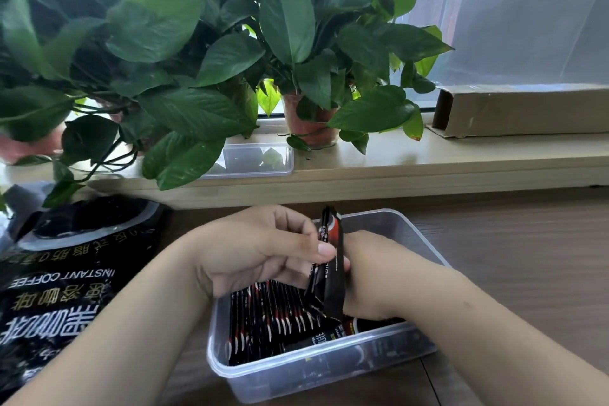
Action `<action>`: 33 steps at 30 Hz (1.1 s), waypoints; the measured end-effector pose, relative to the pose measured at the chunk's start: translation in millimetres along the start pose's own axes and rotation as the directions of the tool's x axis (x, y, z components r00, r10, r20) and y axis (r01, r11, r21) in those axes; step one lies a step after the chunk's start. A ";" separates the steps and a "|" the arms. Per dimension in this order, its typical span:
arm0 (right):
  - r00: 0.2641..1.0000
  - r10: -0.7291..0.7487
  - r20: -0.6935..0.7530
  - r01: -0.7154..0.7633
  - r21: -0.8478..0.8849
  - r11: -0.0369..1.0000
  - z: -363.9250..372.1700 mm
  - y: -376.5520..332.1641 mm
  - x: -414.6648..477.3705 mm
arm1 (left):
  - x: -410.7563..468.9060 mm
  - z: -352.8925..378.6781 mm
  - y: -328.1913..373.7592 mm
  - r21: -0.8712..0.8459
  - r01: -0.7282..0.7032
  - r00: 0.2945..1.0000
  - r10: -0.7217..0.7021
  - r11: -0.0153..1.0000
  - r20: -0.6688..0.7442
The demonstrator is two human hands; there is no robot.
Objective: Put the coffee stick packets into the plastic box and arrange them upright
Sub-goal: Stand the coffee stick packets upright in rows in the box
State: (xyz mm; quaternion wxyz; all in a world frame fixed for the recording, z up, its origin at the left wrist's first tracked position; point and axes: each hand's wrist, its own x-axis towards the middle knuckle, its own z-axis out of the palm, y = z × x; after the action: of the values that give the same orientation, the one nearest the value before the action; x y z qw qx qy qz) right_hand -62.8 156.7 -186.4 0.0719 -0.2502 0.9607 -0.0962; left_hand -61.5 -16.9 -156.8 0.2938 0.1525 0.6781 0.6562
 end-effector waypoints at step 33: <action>0.920 0.384 0.081 -0.392 0.238 0.889 -7.6 -12.5 23.8 | -5.3 -32.2 -9.2 -0.035 -0.210 0.787 0.148 0.977 -0.599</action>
State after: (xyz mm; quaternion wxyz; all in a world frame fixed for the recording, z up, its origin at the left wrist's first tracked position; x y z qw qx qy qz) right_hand -78.9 135.4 -178.4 0.1360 -0.0437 0.9702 -0.1960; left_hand -75.0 -46.7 -165.8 0.0107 -0.0111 0.6847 0.7287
